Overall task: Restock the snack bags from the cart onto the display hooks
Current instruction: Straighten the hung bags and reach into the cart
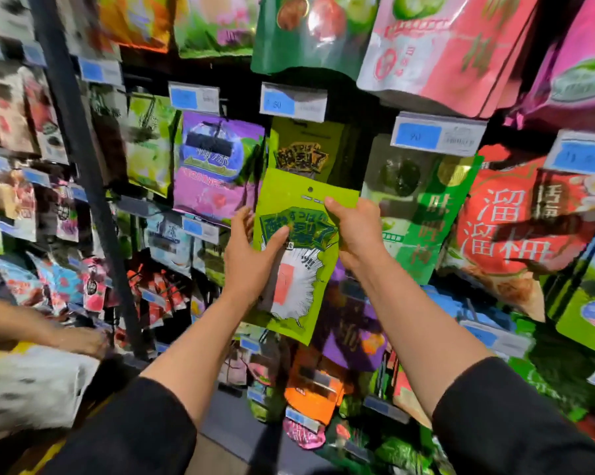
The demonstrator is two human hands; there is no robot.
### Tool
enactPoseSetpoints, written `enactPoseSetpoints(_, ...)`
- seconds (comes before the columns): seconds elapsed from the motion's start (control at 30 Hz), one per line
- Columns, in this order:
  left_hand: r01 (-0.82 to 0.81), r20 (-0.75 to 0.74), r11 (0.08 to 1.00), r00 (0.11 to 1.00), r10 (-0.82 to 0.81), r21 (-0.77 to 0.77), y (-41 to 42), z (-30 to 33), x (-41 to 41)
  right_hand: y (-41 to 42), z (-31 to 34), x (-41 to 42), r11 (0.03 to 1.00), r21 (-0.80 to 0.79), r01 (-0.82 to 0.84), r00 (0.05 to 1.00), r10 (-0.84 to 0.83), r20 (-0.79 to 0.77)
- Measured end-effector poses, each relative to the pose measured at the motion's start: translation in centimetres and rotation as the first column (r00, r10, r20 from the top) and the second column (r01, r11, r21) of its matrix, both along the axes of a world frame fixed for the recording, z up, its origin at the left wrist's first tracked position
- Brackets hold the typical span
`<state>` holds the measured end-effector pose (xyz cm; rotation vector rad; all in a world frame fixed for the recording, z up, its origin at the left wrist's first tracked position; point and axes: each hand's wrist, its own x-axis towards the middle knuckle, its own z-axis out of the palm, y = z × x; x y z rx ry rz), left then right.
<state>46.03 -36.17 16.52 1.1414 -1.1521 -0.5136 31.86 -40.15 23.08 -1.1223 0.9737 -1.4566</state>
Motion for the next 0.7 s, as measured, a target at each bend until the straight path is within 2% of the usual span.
enactPoseSetpoints(0.17,0.036,0.219,0.988,0.976,-0.003,-0.148,-4.1,5.2,3.2,-4.0,3.4,3.5,0.991,-0.098,0.096,0.995,-0.100,-0.032)
enactPoseSetpoints(0.27,0.067,0.401,0.970,0.916,0.032,-0.232,-6.1,7.5,4.1,-6.5,4.4,4.6,0.982,-0.089,0.167,0.986,-0.168,-0.013)
enactPoseSetpoints(0.37,0.127,0.531,0.954,0.847,0.039,-0.273,-7.9,9.4,4.5,-7.0,5.5,5.7,0.981,-0.088,0.174,0.984,-0.170,0.043)
enactPoseSetpoints(0.47,0.161,0.590,0.947,0.806,0.036,-0.278,-9.4,10.3,4.7,-7.4,6.0,6.6,0.981,-0.099,0.167,0.985,-0.162,0.065)
enactPoseSetpoints(0.7,0.247,0.614,0.920,0.789,-0.009,-0.305,-11.0,9.7,5.9,-7.9,5.5,6.8,0.968,-0.201,0.149,0.989,-0.149,0.015)
